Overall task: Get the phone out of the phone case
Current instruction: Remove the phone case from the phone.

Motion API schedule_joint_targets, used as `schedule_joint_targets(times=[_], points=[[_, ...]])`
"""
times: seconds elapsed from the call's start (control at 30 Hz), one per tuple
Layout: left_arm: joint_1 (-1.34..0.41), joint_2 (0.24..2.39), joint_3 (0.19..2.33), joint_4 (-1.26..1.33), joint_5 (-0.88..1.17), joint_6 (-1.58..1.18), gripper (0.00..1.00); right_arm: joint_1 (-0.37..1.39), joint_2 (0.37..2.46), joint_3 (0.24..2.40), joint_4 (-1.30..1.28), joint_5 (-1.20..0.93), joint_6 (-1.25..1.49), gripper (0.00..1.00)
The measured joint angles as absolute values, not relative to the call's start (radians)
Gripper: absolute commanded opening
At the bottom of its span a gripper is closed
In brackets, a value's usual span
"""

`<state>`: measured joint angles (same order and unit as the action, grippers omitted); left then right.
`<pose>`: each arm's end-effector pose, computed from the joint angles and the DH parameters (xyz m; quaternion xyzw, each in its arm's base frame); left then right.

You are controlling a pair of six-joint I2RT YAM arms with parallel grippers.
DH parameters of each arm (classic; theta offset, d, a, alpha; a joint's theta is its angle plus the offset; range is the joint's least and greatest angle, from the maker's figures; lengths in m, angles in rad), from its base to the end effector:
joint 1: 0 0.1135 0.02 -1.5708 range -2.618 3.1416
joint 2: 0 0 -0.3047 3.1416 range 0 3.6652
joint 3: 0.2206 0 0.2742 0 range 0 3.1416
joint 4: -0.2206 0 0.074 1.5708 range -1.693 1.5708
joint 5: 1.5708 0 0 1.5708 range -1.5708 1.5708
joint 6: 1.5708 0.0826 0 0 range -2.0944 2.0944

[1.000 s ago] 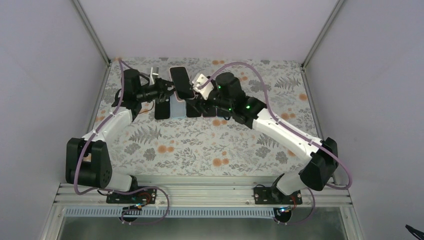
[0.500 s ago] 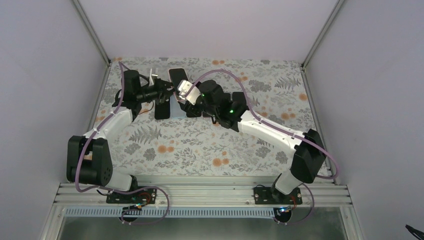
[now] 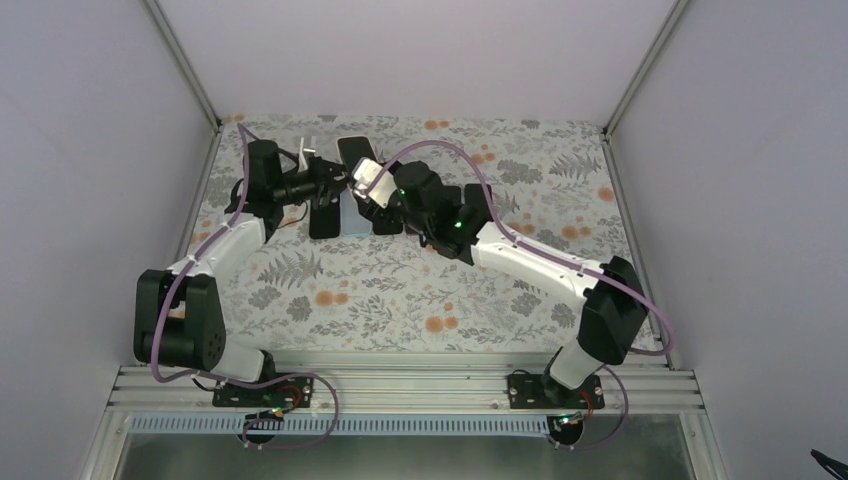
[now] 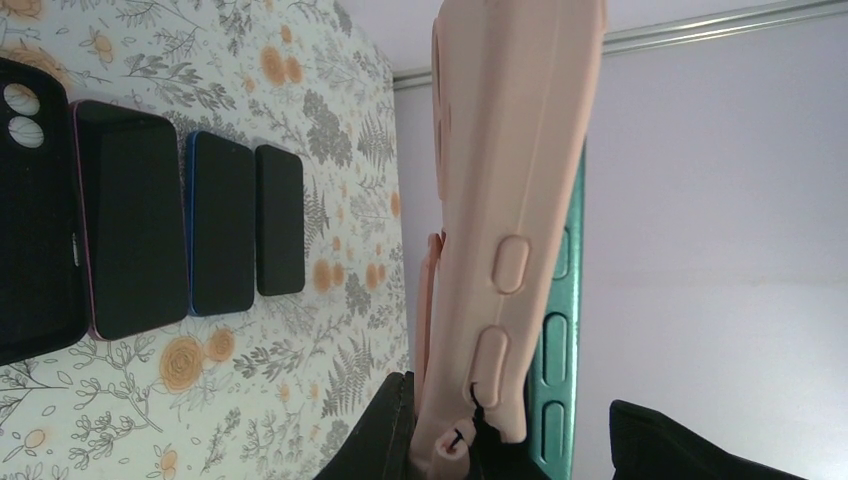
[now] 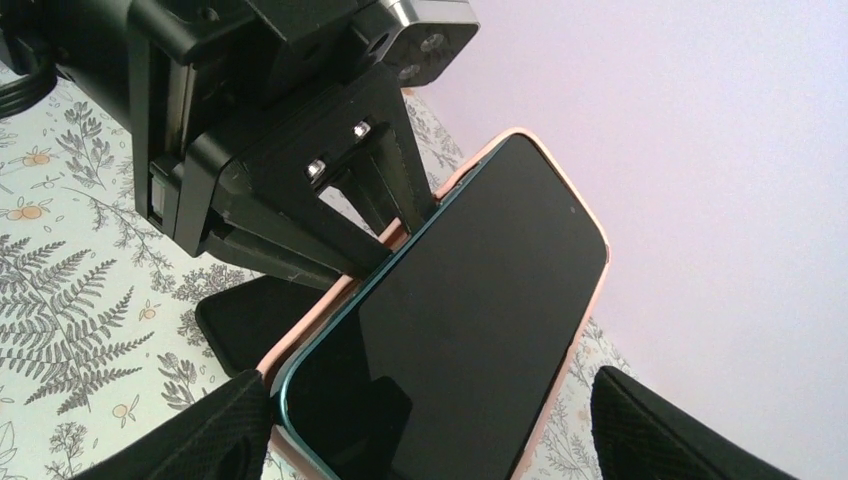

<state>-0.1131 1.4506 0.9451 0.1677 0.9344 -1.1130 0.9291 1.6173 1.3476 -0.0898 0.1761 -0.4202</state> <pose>0.3529 -0.1069 0.2981 -0.1207 0.7641 -0.5976 0.2108 0.2830 0.3546 0.3498 -0.4724 0.6708 0.0728 0.5670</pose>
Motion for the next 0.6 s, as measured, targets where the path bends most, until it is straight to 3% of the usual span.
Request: schedule_joint_targets(times=[0.37,0.6], points=[[-0.105,1.452,0.938,0.184,0.911,-1.119,0.02,0.937,1.676,1.343,0.019,0.255,-0.482,0.79],[-0.103,1.452,0.93,0.19,0.89,-1.12,0.02,0.941,1.707,1.338,0.098,0.318,-0.554,0.71]])
